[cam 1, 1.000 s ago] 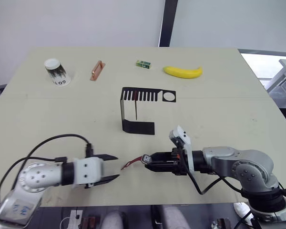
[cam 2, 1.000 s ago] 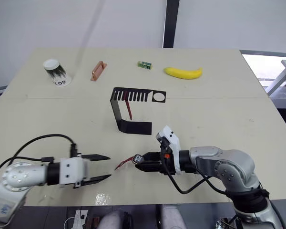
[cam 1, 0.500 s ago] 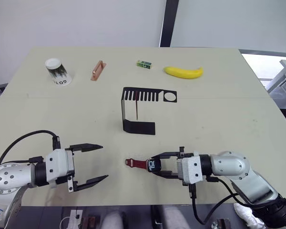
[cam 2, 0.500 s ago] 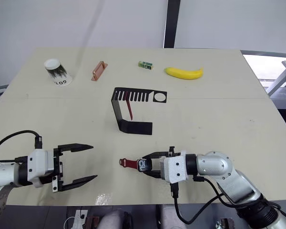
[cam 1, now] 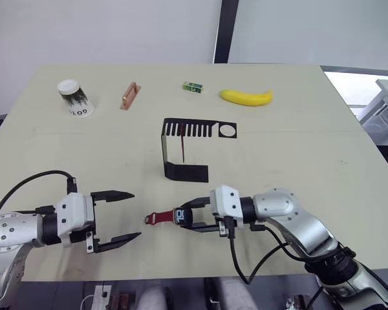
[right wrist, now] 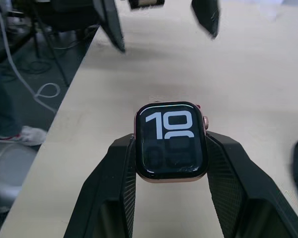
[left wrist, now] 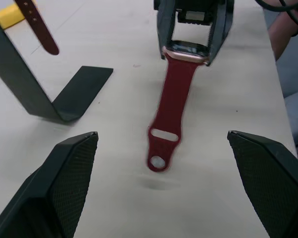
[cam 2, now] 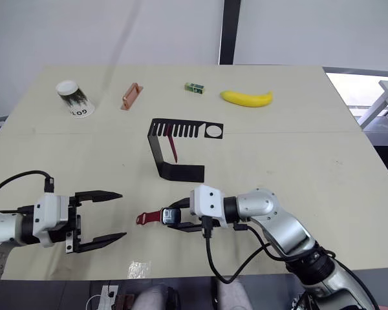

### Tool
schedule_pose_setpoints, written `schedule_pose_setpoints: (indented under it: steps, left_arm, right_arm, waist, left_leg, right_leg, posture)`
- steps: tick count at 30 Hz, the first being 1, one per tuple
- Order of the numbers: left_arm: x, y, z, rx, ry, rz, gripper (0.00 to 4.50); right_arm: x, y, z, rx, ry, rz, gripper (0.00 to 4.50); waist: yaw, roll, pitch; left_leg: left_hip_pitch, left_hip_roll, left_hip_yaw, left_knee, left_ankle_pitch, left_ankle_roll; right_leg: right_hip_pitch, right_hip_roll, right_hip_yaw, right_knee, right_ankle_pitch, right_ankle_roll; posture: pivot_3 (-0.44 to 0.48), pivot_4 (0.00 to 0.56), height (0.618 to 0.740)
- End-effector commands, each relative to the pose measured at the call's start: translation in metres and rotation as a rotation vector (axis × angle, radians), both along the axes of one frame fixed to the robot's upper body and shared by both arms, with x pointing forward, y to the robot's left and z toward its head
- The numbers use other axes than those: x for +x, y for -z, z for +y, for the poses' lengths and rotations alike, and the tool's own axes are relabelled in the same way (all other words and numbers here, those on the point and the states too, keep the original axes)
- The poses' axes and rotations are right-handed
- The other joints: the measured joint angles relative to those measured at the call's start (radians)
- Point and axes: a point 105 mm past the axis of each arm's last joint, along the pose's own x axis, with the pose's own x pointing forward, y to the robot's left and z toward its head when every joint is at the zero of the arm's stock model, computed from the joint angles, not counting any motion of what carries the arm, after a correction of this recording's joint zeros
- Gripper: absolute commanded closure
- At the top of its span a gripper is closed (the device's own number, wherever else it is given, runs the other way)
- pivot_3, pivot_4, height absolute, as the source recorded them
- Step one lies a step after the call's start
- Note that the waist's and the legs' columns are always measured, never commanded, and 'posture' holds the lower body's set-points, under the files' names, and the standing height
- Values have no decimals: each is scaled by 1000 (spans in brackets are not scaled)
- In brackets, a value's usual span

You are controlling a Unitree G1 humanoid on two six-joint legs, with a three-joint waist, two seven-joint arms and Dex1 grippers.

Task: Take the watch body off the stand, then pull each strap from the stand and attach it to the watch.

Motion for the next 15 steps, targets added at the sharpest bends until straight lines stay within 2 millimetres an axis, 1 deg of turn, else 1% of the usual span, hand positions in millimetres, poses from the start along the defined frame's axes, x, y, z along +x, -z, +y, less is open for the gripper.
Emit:
schedule_pose_setpoints:
  steps: [1, 5, 9, 12, 14, 15]
  left_arm:
    - [-1, -5, 5, -3, 4, -9, 0]
    - [-2, -5, 8, -1, -8, -11, 0]
    - [-3, -3, 8, -7, -14, -14, 0]
    - [-3, -2, 6, -14, -1, -10, 0]
    - [-4, -2, 4, -19, 13, -8, 0]
    - [-5, -2, 3, -23, 26, -14, 0]
  right_arm:
    - [-1, 15, -1, -95, -2, 49, 2995]
    - [4, 24, -13, -157, 60, 79, 2995]
    - [6, 30, -24, -197, 86, 50, 2995]
    - [7, 32, -27, -210, 80, 33, 2995]
    - [12, 30, -27, -195, 98, 16, 2995]
    - [13, 29, -27, -189, 91, 9, 2495]
  waist:
    - [0, 0, 0]
    - [-1, 0, 0]
    - [-2, 0, 0]
    - [-3, 0, 0]
    - [-3, 0, 0]
    - [-3, 0, 0]
  left_leg:
    - [0, 0, 0, 0, 0, 0]
    - [0, 0, 0, 0, 0, 0]
    - [0, 0, 0, 0, 0, 0]
    - [0, 0, 0, 0, 0, -1]
    - [0, 0, 0, 0, 0, -1]
    - [0, 0, 0, 0, 0, -1]
  right_leg:
    - [0, 0, 0, 0, 0, 0]
    - [0, 0, 0, 0, 0, 0]
    - [0, 0, 0, 0, 0, 0]
    - [0, 0, 0, 0, 0, 0]
    - [0, 0, 0, 0, 0, 0]
    - [0, 0, 0, 0, 0, 0]
  posture:
    - [0, 150, 738]
    - [0, 150, 738]
    - [0, 150, 738]
    - [0, 150, 738]
    - [0, 150, 738]
    - [0, 150, 738]
